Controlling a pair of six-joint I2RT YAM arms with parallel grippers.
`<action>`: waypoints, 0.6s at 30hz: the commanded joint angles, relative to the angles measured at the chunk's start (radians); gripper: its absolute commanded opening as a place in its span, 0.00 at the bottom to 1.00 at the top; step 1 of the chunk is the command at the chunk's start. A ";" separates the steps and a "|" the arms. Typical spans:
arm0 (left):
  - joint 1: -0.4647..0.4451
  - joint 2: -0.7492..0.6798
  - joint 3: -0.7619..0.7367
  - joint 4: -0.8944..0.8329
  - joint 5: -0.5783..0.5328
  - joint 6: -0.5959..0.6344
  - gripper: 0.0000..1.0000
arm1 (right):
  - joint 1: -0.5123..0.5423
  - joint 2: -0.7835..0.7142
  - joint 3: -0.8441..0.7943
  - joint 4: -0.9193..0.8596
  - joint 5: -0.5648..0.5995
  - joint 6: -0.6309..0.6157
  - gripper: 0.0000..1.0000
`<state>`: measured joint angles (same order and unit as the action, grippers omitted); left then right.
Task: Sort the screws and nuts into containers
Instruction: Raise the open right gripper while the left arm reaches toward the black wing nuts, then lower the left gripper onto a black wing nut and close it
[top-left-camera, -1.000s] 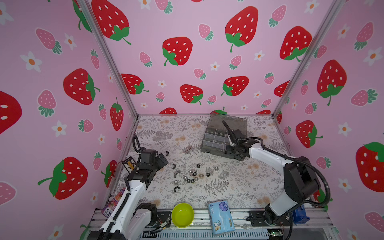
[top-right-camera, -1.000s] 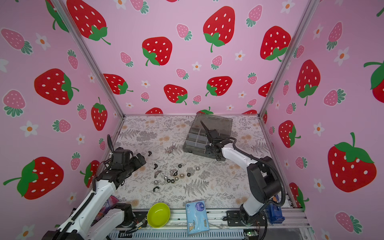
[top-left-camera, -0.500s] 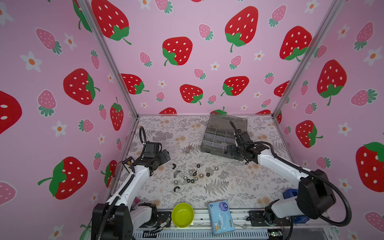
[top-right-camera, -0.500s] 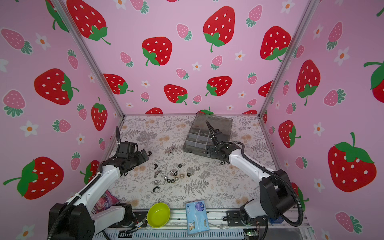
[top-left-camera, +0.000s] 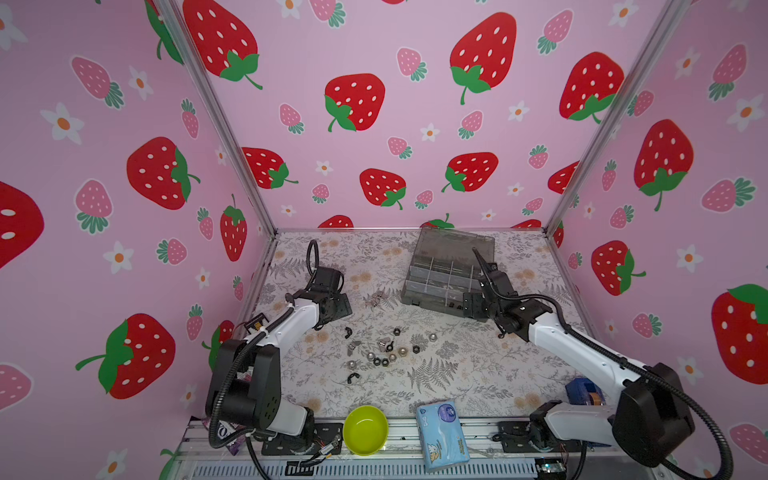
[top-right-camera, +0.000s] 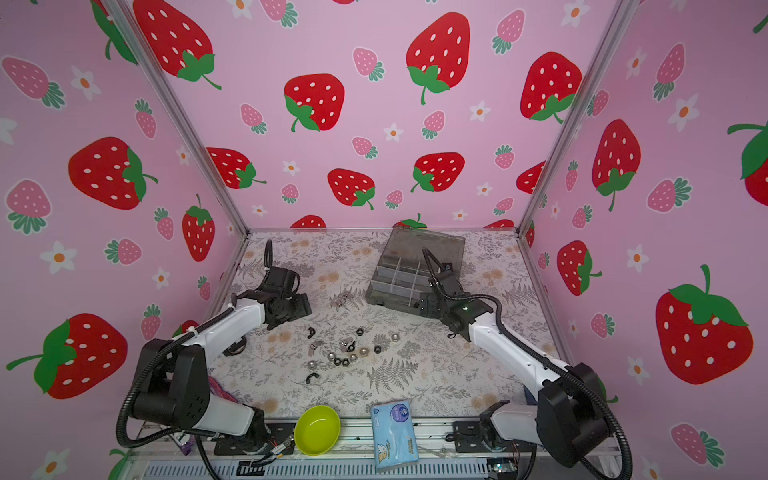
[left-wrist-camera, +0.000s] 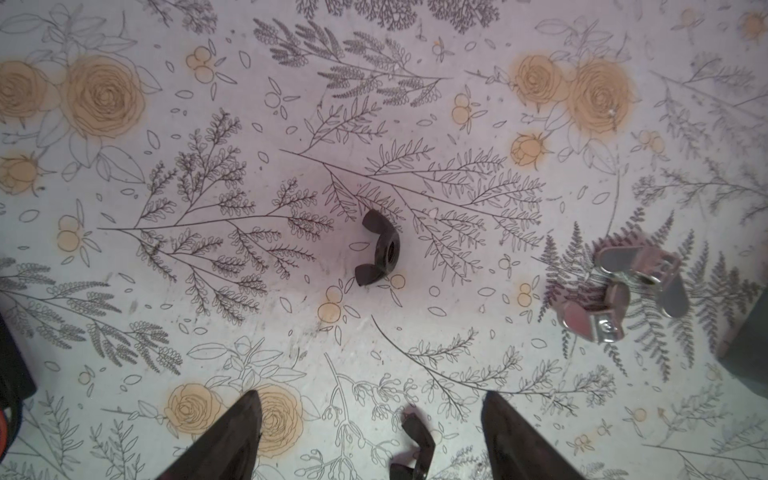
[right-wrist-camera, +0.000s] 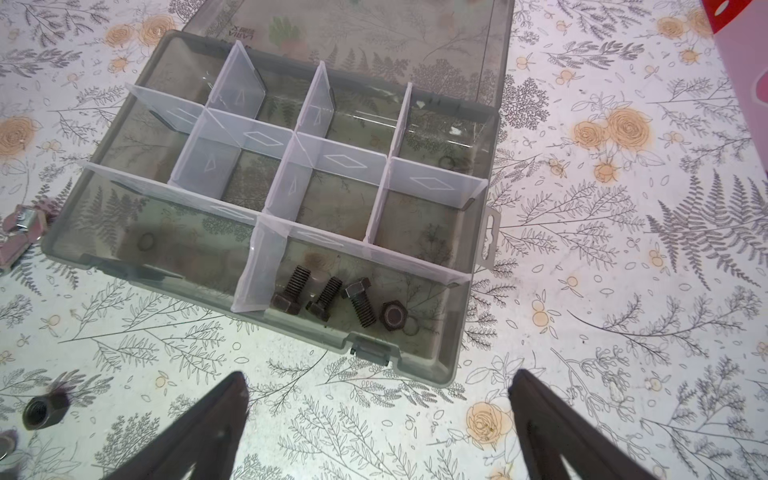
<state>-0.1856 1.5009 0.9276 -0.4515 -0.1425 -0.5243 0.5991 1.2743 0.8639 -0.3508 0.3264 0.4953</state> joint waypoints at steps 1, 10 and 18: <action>-0.006 0.035 0.050 -0.029 -0.031 0.010 0.79 | -0.005 -0.038 -0.046 0.015 0.071 0.088 1.00; -0.004 0.171 0.141 -0.016 -0.027 0.051 0.60 | -0.005 -0.100 -0.100 0.042 0.072 0.137 1.00; 0.014 0.296 0.251 -0.031 -0.008 0.082 0.51 | -0.005 -0.049 -0.083 0.009 0.069 0.045 1.00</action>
<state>-0.1799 1.7691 1.1294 -0.4522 -0.1471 -0.4629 0.5991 1.2064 0.7685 -0.3172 0.3714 0.5682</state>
